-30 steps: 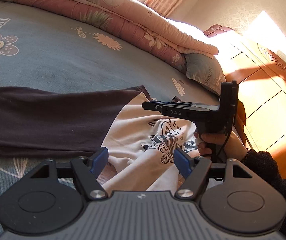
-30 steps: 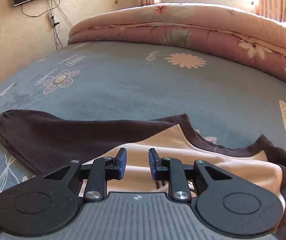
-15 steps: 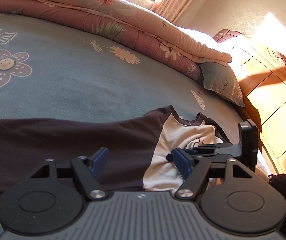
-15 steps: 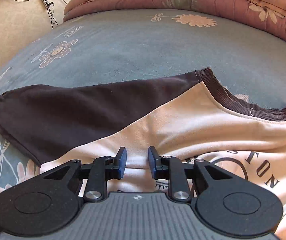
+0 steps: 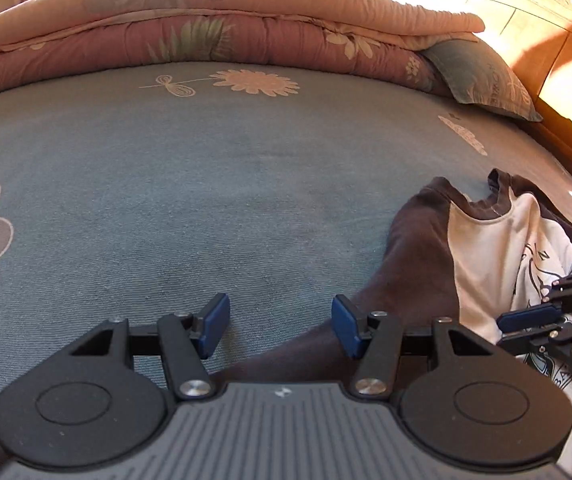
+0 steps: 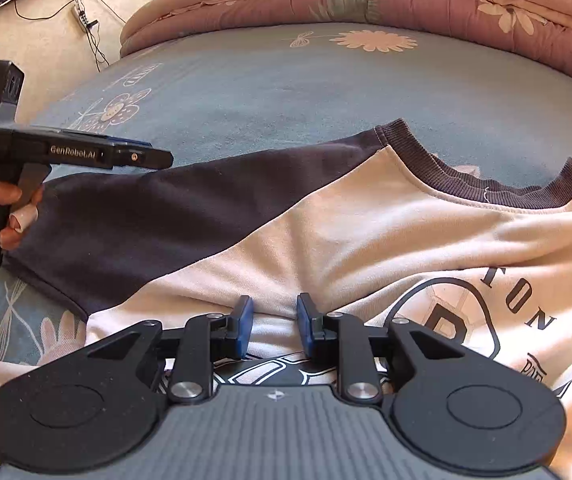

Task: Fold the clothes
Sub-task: 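Grasp the brown body edge with the left gripper and smooth it outward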

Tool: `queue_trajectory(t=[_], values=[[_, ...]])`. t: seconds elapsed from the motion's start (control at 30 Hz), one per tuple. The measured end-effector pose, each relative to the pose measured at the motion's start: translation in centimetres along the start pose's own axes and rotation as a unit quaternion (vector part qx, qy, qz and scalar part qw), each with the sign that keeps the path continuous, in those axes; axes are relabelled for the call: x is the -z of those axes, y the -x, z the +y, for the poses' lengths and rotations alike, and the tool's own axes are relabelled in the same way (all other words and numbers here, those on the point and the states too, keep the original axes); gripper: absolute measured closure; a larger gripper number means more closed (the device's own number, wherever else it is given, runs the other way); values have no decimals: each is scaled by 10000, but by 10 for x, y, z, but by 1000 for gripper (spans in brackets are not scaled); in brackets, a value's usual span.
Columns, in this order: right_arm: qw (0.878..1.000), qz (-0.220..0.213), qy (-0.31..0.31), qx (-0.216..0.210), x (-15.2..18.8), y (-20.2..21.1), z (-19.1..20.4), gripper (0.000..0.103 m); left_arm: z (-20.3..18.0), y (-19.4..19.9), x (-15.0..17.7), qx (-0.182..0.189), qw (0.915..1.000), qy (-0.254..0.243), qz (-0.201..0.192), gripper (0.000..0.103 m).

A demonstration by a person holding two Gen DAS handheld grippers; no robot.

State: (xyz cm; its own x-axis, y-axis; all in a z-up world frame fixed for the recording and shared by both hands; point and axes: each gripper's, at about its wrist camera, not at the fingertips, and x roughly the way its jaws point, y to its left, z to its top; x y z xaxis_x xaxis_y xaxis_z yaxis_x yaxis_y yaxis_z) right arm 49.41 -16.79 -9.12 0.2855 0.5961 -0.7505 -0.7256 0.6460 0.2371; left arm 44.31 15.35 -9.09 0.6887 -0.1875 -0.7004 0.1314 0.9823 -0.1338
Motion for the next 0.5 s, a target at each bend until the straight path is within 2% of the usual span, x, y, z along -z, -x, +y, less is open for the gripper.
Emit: queue_trajectory(t=[0.2, 0.33, 0.4, 0.5], values=[[10000, -33, 44, 55, 1, -1, 4, 75, -17, 4, 9, 209, 9990, -388, 24, 48], [9999, -69, 86, 98, 3, 0, 4, 75, -32, 1, 16, 60, 9960, -885, 113, 47], [9999, -88, 69, 100, 4, 0, 4, 75, -31, 3, 11, 110, 9965, -824, 67, 48], [9999, -83, 85, 101, 3, -1, 4, 75, -17, 7, -4, 339, 9986, -356, -188, 46]])
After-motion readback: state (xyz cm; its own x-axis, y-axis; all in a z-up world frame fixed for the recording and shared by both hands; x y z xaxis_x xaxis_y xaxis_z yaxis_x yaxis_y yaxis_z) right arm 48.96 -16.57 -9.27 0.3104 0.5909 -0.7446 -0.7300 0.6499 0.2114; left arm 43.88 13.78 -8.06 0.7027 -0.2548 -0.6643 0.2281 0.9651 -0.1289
